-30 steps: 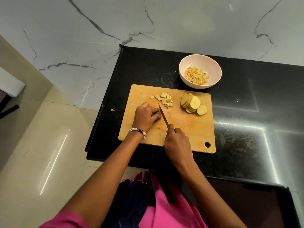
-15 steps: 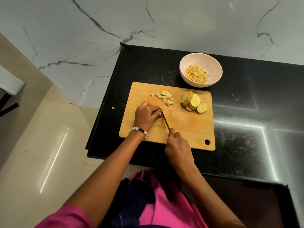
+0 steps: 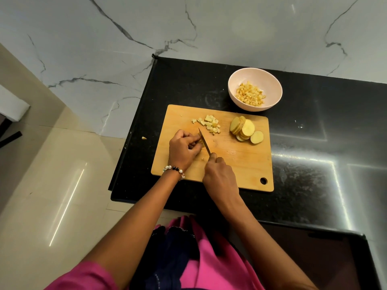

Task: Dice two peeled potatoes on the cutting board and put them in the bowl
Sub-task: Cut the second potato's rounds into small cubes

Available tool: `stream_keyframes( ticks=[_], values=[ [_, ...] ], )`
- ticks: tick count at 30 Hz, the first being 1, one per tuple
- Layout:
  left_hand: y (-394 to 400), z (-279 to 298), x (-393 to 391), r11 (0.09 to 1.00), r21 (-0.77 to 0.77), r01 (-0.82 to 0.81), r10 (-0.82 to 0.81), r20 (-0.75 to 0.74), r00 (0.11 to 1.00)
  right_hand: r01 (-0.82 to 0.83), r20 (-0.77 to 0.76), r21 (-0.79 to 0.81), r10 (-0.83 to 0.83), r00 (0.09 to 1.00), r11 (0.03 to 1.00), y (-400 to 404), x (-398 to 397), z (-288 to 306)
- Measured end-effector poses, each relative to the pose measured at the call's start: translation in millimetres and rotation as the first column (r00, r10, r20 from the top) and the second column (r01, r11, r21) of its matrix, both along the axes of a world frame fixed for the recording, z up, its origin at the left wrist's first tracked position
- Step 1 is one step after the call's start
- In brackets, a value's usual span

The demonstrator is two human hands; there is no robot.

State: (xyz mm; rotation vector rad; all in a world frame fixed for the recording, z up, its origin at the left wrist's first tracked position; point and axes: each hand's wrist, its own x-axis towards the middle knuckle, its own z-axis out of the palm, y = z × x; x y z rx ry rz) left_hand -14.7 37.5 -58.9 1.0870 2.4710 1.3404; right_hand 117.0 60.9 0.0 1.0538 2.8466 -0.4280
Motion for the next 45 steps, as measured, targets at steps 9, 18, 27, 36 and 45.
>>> stream_keyframes(
  ticks=[9,18,27,36,45],
  values=[
    [1,-3,3,0.999,0.032,-0.020,0.020,0.007,1.000,-0.017,0.060,-0.067,0.022,0.998,0.998,-8,21,1],
    [-4,-2,-1,0.999,0.034,-0.024,0.023,0.024,0.999,0.045,-0.060,-0.131,-0.053,0.997,0.990,7,15,14],
    [-1,-5,-1,0.997,0.057,-0.059,0.058,0.020,0.998,-0.016,-0.032,-0.010,0.016,0.999,1.000,1,-6,2],
    [0,-6,1,0.997,0.022,-0.075,0.075,0.015,0.997,-0.050,0.048,-0.032,0.052,0.998,0.998,-13,19,-5],
    [-7,0,-2,0.997,0.001,-0.073,0.073,0.040,0.997,-0.008,-0.034,-0.133,0.004,0.999,0.991,0,17,5]
  ],
)
